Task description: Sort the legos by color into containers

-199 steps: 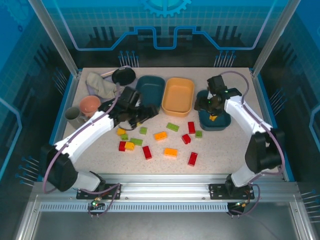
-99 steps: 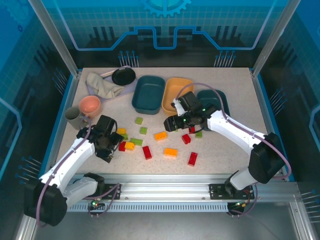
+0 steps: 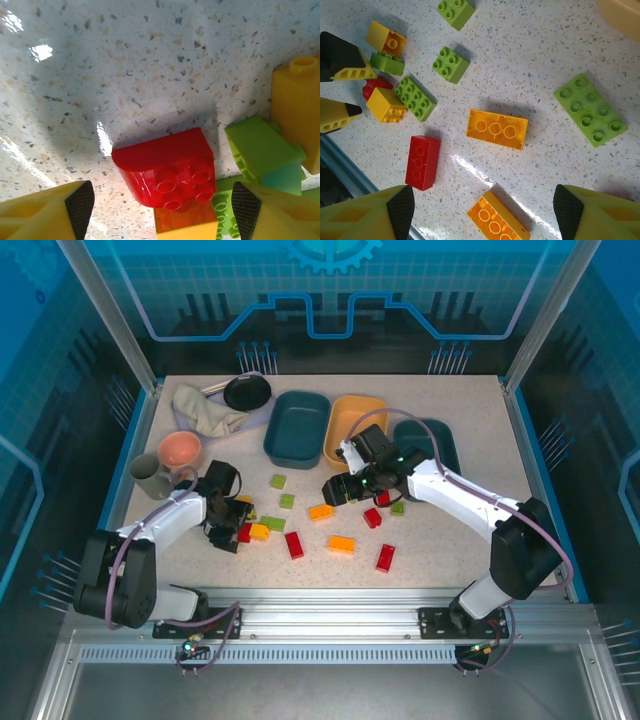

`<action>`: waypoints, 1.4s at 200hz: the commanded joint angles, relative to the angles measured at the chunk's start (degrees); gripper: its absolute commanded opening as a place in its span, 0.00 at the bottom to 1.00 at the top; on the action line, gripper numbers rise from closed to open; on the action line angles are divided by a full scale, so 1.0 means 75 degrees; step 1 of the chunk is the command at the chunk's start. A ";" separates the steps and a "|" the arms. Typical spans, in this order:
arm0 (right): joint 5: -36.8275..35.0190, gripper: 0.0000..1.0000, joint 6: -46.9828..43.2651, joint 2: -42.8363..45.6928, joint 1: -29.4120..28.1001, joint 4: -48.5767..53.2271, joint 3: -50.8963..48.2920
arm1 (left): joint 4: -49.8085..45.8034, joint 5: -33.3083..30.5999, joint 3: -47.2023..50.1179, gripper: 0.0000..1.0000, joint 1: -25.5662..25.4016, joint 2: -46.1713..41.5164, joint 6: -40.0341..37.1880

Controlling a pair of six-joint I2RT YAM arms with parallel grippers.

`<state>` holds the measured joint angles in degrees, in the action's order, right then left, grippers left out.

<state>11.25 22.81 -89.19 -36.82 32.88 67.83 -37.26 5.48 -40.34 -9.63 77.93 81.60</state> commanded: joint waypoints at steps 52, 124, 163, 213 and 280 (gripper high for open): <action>0.0230 0.75 -0.0044 -0.0155 -0.0130 -0.0069 0.0202 | 0.0505 0.0026 0.0307 0.64 0.0042 0.0631 0.0349; 0.0185 0.75 0.0034 -0.0189 -0.0130 -0.0084 0.0175 | -0.0830 -0.0538 0.0292 0.63 -0.0149 -0.0069 0.0213; 0.0238 0.75 0.0094 -0.0231 -0.0126 -0.0131 0.0178 | -0.1107 -0.0955 0.1030 0.59 0.0178 -0.1128 0.0306; 0.0327 0.74 0.0033 -0.0261 -0.0130 -0.0088 0.0202 | -0.1516 -0.1295 0.0077 0.75 0.0323 -0.1574 -0.2022; 0.0501 0.75 0.0048 -0.0370 -0.0130 -0.0281 0.0084 | -0.2418 -0.1389 -0.0113 0.75 -0.1242 -0.1991 -0.5053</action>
<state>12.97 23.05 -90.74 -36.82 31.92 67.85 -53.30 -3.29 -42.63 -11.51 66.48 53.25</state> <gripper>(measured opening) 0.745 0.755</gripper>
